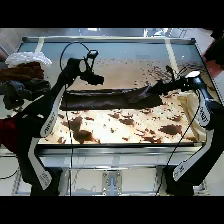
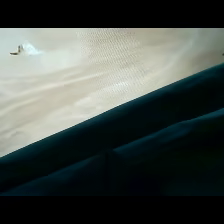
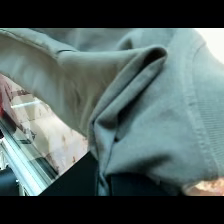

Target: Fold the shirts.

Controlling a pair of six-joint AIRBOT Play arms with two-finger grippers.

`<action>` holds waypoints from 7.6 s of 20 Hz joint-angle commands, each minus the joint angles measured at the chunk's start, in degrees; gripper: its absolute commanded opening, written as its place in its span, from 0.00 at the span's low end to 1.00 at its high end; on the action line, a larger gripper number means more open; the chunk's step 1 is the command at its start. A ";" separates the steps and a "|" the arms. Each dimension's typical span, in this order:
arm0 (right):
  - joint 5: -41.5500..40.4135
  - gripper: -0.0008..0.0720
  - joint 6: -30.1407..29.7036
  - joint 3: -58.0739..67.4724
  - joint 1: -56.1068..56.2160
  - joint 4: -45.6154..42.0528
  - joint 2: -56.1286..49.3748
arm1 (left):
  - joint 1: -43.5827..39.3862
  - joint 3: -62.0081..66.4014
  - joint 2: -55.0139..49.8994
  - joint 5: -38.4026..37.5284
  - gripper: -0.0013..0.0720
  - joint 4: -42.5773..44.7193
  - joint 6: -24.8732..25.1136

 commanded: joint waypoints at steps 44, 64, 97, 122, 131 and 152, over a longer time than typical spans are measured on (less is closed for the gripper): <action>-14.34 0.91 16.65 18.80 24.41 -5.25 -12.52 | 26.58 -6.40 22.73 -9.57 0.03 2.71 3.56; -14.27 0.03 9.60 23.30 33.97 13.55 -17.55 | 26.60 -6.40 22.73 -9.57 0.04 2.73 3.58; 2.29 0.03 15.65 -10.95 -36.89 -39.69 35.82 | 25.97 -6.40 22.73 -9.62 0.04 2.69 1.81; -17.33 0.55 5.62 -0.74 -26.97 -1.55 53.42 | 25.97 -6.40 22.73 -9.57 0.04 2.69 1.81; -18.99 0.55 -1.46 -0.74 12.98 -13.53 34.14 | 25.75 -6.40 22.73 -9.60 0.04 -7.28 1.81; -12.41 0.55 -1.51 -0.68 15.91 -15.15 31.50 | 25.75 -6.40 22.71 -11.85 0.04 -7.65 1.81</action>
